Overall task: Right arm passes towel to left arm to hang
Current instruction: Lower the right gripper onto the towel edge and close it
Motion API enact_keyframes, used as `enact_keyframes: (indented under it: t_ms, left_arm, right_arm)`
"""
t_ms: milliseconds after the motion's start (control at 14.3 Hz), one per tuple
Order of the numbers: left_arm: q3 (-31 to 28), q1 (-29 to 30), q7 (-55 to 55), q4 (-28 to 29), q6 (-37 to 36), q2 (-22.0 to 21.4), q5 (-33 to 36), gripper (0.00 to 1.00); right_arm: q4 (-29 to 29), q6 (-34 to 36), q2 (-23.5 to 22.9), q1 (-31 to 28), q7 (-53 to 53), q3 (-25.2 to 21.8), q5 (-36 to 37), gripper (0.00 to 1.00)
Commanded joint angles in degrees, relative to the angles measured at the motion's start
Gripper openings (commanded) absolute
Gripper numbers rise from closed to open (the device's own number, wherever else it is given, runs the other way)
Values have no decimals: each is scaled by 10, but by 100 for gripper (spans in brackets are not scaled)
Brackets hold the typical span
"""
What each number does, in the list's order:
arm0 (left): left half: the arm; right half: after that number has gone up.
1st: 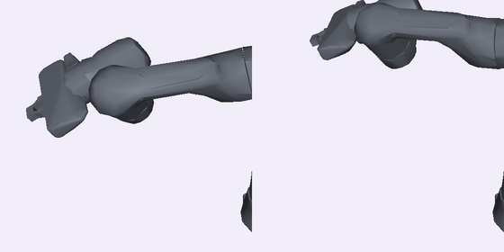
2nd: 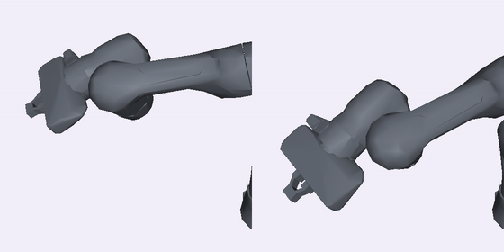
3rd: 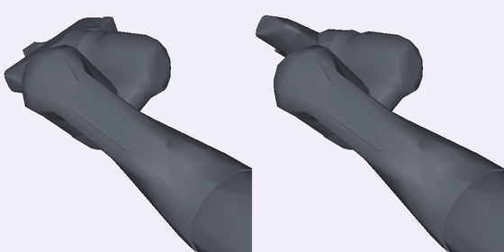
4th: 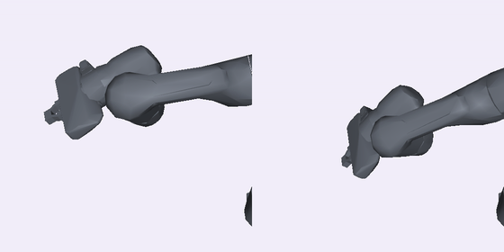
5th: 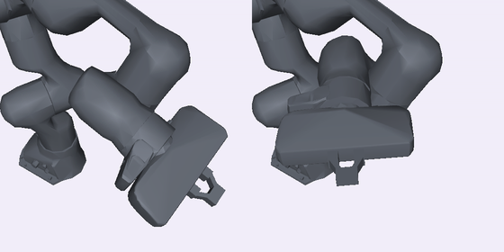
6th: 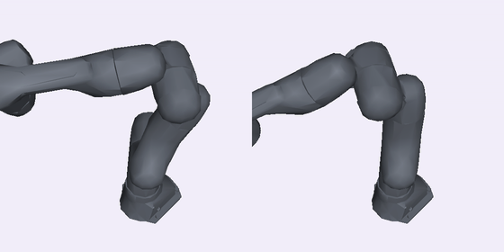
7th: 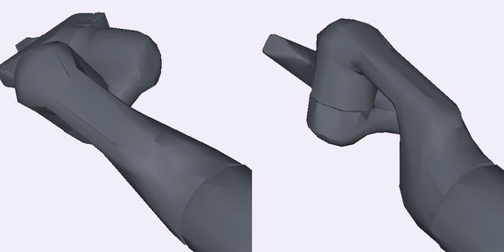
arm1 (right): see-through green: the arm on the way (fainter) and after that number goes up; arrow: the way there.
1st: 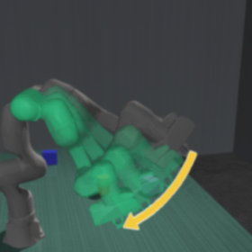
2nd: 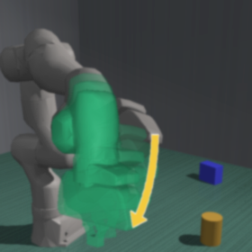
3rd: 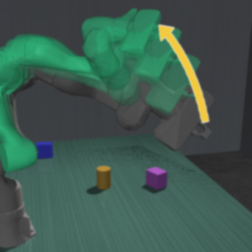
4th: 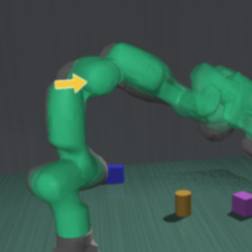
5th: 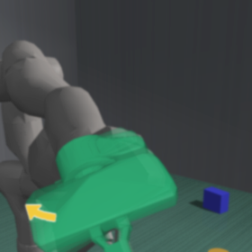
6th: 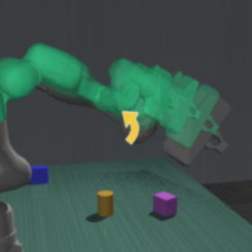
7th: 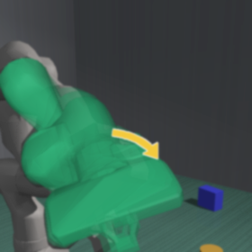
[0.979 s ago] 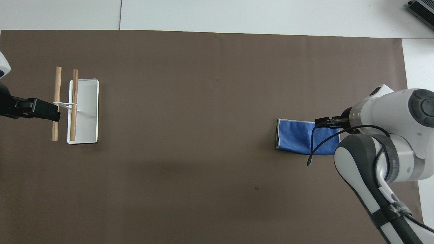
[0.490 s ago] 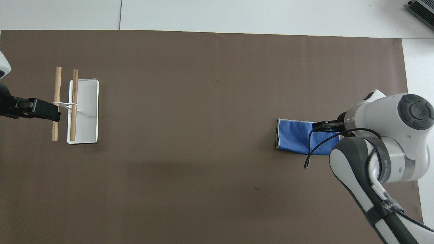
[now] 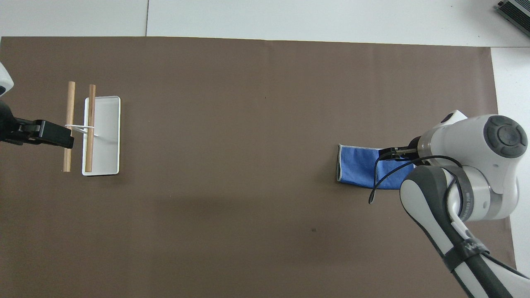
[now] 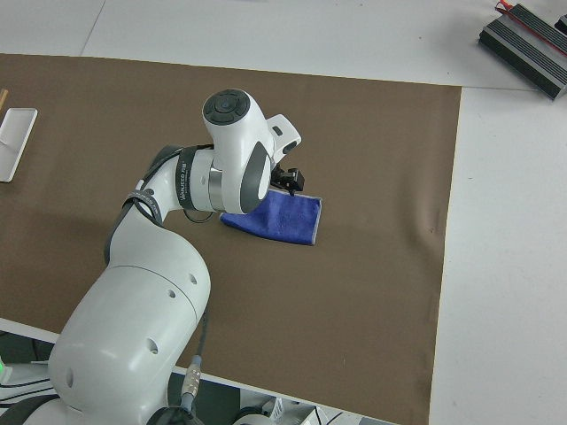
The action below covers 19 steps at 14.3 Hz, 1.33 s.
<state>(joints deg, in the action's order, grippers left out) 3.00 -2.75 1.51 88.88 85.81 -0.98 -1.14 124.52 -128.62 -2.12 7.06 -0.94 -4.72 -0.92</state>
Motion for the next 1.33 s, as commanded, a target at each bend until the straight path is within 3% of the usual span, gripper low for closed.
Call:
enact_keyframes:
  t_ms: [0,490,1259]
  left_arm:
    - [-4,-7,-6,17,-2,-17,4,100]
    - [-1,-6,-4,22,-3,-18,4,100]
    - [-1,-6,-6,23,36,-17,0,100]
  right_arm:
    - [9,-18,-2,-6,28,2,-15,100]
    - [27,-46,-8,-5,39,2,-15,100]
    - [93,-161,-25,16,32,2,-15,100]
